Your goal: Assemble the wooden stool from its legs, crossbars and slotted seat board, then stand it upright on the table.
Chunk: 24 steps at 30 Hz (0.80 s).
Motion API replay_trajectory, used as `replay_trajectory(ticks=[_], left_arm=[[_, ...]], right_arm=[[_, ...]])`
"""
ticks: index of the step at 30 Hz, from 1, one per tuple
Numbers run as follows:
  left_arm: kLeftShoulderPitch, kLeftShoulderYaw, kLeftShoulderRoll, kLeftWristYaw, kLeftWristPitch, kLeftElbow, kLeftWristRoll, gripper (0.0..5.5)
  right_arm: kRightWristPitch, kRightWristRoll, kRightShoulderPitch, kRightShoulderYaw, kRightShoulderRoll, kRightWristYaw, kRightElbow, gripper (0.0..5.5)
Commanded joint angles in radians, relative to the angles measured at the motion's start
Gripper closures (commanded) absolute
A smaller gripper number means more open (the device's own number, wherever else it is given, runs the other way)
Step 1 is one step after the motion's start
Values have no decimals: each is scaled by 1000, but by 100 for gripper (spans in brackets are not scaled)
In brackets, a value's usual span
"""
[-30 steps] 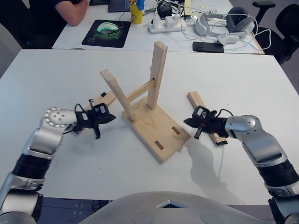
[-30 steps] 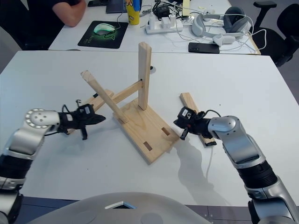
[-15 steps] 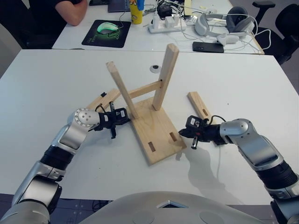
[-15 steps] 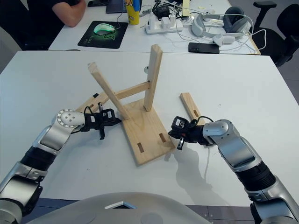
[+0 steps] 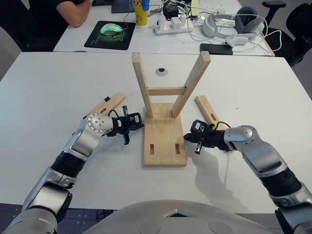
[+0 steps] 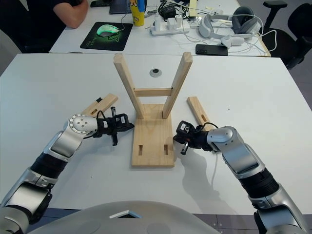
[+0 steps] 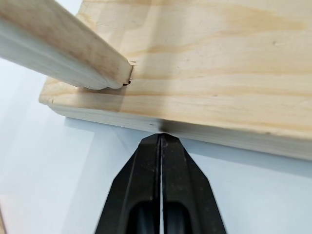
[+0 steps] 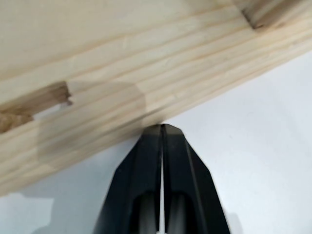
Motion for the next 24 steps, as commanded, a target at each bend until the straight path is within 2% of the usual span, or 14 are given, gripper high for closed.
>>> replay_trajectory(ticks=[1,4,9,14,16,21,24], left_arm=[[-19,-1,-8,4,-2,12,5,546],[6,69,14,6,33,-56,-43,546],[56,316,62,-7,143,-166,-237,546],[65,536,93,19,215,-186,-393,484],[72,588,102,44,214,-173,-413,466],[108,703,70,166,162,-130,-422,399],[137,714,53,231,123,-112,-400,353]], right_arm=[[-10,-14,-17,15,19,-19,6,550],[-6,11,-25,-23,25,-23,-15,550],[62,145,-11,-218,100,-89,-135,550],[172,199,89,-424,136,-226,-251,484],[182,180,123,-475,155,-295,-234,466],[181,161,156,-518,178,-385,-184,396],[191,167,142,-513,163,-388,-154,349]])
